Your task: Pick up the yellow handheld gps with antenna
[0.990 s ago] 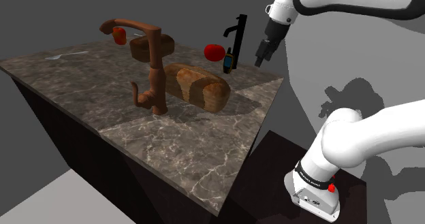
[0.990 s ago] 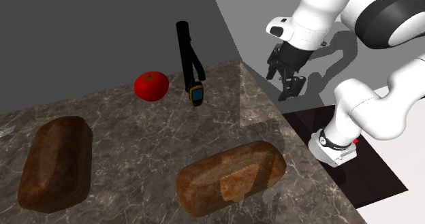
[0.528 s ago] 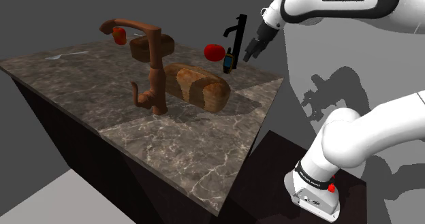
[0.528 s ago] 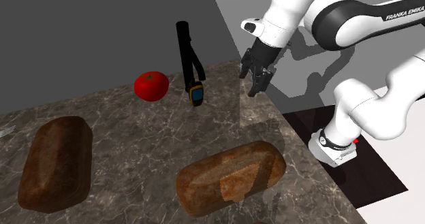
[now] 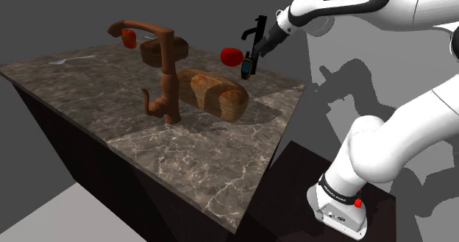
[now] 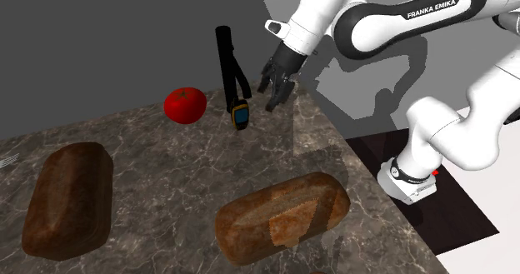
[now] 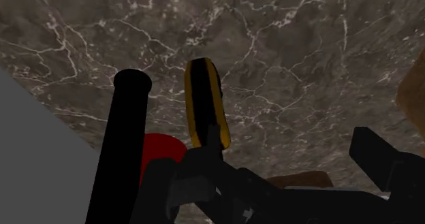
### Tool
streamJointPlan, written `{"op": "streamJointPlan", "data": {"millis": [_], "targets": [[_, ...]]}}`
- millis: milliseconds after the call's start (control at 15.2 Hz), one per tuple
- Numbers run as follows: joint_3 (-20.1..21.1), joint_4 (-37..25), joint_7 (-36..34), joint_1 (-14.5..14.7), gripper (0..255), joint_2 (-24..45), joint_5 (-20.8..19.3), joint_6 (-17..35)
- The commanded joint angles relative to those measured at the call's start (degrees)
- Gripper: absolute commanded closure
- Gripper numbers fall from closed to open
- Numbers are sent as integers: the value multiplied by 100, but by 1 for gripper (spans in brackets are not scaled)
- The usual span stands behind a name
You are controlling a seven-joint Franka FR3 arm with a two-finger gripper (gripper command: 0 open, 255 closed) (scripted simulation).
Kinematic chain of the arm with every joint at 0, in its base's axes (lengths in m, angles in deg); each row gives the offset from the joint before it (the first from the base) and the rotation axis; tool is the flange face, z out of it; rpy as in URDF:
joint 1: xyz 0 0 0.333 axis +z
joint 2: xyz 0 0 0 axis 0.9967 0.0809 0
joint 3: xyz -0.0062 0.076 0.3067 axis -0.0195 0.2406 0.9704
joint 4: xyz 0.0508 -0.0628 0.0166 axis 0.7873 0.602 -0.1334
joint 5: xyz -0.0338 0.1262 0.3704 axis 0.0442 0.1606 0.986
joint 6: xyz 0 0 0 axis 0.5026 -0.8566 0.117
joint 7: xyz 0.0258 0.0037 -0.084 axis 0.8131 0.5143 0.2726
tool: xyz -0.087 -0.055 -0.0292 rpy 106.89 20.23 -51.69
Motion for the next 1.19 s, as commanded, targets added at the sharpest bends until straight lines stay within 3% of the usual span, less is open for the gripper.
{"op": "streamJointPlan", "data": {"millis": [0,330,924,990,1122], "targets": [[-411,-251,511,270,0,363,525,323],[-1337,-938,1823,967,0,1222,2119,680],[-1495,-588,2381,1114,0,1415,2648,1076],[-1491,-589,2379,1120,255,1424,2656,1084],[-1494,-597,2385,1125,255,1438,2670,1084]]}}
